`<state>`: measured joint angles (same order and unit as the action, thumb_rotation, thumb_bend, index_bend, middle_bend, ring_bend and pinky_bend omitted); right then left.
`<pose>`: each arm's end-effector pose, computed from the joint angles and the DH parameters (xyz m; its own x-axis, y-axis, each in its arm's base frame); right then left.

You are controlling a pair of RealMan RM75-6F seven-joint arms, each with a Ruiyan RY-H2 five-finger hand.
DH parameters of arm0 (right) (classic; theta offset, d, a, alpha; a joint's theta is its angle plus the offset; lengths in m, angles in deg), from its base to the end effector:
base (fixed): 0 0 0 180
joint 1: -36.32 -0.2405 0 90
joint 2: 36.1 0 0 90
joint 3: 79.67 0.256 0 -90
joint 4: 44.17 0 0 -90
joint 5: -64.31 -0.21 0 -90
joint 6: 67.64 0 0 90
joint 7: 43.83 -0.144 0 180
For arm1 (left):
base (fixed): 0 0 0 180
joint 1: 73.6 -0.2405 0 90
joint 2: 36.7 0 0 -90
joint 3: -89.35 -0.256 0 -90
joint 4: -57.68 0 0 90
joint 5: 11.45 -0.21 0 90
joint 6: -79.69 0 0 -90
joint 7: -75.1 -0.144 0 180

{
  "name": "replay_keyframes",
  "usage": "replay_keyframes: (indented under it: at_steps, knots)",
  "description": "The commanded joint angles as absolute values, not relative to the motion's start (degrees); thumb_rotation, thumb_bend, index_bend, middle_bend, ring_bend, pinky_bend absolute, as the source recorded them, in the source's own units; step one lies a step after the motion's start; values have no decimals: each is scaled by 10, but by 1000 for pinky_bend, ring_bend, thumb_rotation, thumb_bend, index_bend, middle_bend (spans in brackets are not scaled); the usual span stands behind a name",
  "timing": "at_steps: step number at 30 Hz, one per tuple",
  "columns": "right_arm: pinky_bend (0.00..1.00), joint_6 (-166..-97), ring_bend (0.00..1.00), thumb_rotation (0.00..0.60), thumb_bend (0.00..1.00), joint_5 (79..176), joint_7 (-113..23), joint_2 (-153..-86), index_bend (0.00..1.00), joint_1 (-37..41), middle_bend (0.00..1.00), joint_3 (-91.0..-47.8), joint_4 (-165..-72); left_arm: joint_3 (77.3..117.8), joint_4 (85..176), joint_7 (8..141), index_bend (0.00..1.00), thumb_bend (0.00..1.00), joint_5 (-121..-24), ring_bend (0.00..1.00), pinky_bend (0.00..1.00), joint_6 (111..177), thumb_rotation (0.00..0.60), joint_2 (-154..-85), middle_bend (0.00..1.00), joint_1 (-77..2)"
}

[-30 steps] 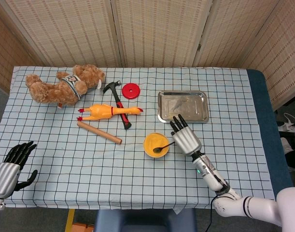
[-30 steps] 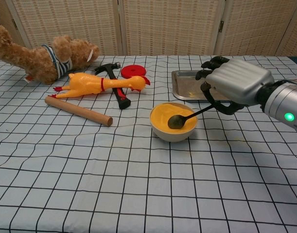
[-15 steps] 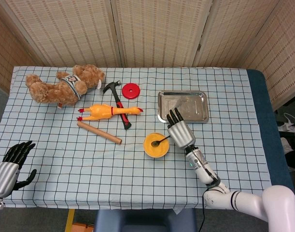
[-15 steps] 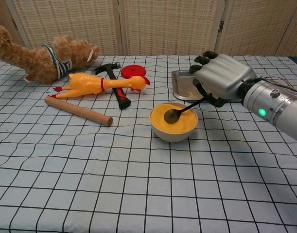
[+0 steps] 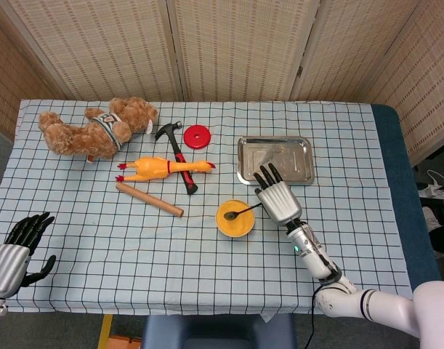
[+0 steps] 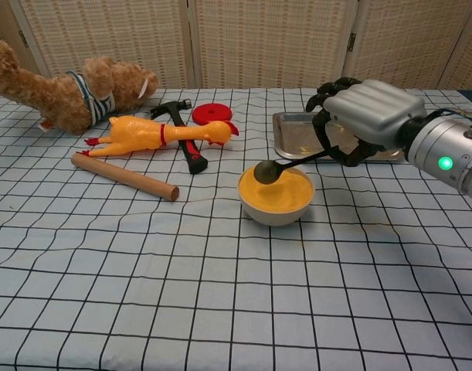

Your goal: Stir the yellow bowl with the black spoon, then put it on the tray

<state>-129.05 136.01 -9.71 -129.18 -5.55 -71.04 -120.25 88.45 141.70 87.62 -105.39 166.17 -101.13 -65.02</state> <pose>-0.1539 -0.3500 -0.0188 0.7009 0.0174 0.7131 -0.6394 -0.4278 0.6389 -0.3133 0.1888 0.1573 0.3383 0.0402 0.9402 0.9260 -0.1923 -0.3249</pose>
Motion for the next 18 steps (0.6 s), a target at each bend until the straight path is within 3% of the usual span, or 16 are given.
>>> replay_keyframes:
  at_steps: [1,9,16,18]
  knots:
    - [50,-1296,0,600,551,1364,-116,-1291,852,-49,151,-709,-1201,885,1418,875,0,424,-1054,0,73,1663,600,-1011,0,-651]
    - [50,-1274,0,600,551,1353,-135,-1305,860,-44,151,-718,-1175,885,1417,876,0,424,-1054,0,73,1665,600,-1011,0,-652]
    - [50,-1281,0,600,551,1345,-159,-1304,860,-44,151,-696,-1177,876,1417,864,0,423,-1054,0,74,1688,600,-1022,0,-673]
    - [50,-1286,0,600,551,1338,-161,-1305,860,-44,151,-686,-1170,892,1433,858,0,423,-1047,0,73,1667,600,-1016,0,-653]
